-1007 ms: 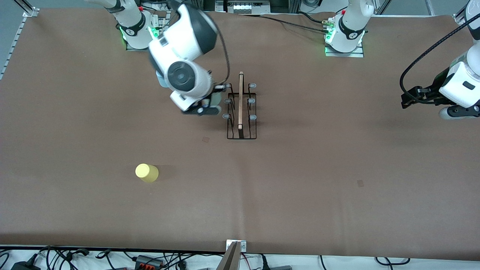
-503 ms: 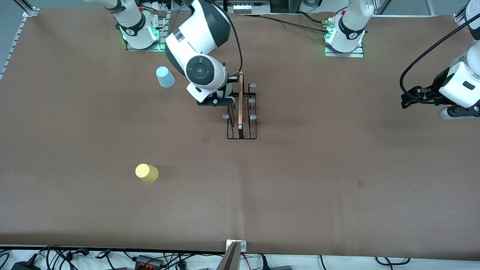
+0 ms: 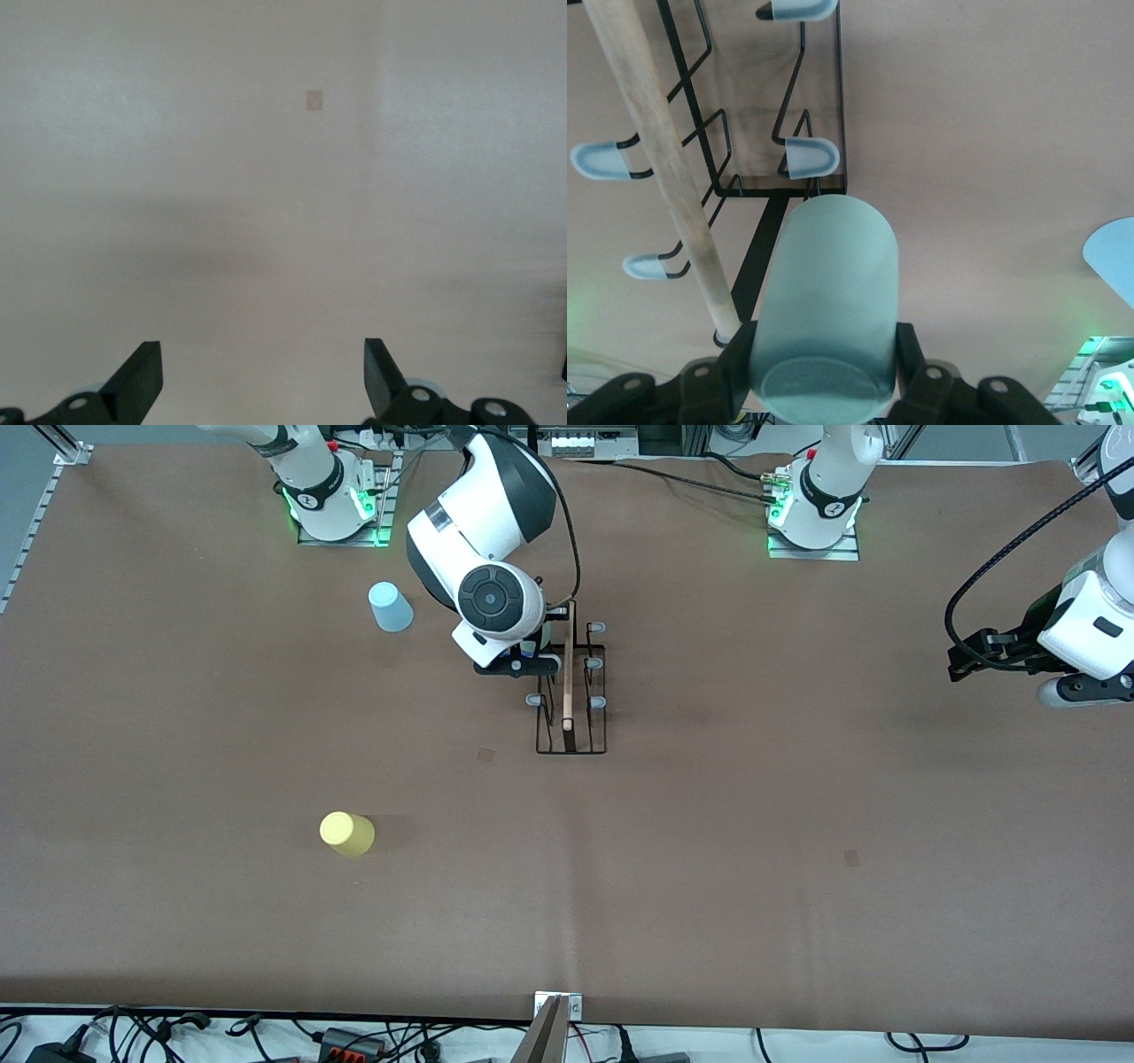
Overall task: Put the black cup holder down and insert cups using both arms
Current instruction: 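Carry the teal cup with the right gripper onto a rack peg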
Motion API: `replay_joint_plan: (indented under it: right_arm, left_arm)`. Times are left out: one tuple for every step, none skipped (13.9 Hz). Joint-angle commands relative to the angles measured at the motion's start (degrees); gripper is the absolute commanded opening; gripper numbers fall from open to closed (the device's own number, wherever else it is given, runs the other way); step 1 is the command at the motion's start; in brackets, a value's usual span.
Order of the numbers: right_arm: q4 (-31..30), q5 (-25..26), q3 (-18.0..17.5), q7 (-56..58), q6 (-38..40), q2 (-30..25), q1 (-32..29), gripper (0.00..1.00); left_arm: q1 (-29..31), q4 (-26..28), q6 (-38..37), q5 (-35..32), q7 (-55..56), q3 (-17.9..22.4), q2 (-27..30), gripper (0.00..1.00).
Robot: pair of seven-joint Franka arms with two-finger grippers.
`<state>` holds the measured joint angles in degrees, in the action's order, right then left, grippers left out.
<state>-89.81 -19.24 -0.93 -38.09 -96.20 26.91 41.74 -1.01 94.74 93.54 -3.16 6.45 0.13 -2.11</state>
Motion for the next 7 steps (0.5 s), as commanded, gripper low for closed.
replay_joint_plan:
  right_arm:
    - [0.07,-1.06,0.31,-0.84,-1.1,0.95,0.54,0.25]
    - [0.07,-1.06,0.31,-1.02,-1.27,1.56,0.62,0.25]
    - [0.07,-1.06,0.31,-1.11,-1.45,1.74,0.54,0.26]
    - [0.07,-1.06,0.31,-1.19,-1.8,2.44,0.54,0.27]
    - [0.07,-1.06,0.31,-1.19,-2.41,3.14,0.54,0.29]
    - [-0.02,-1.06,0.31,-1.19,-3.02,3.58,0.62,0.39]
    - [0.07,-1.06,0.31,-1.63,-3.47,3.85,0.71,0.9]
  left_arm:
    - [-0.14,1.06,0.42,1.58,-0.21,0.49,1.23,1.0]
    - [-0.14,1.06,0.42,1.49,-0.3,0.49,1.15,1.0]
    - [-0.14,1.06,0.42,1.49,-0.3,0.49,1.15,1.0]
    - [-0.14,1.06,0.42,1.49,-0.3,0.58,1.23,1.0]
    - [-0.14,1.06,0.42,1.49,-0.3,0.58,1.15,1.0]
    - [-0.14,1.06,0.42,1.49,-0.3,0.58,1.23,1.0]
    - [-0.14,1.06,0.42,1.49,-0.3,0.49,1.23,1.0]
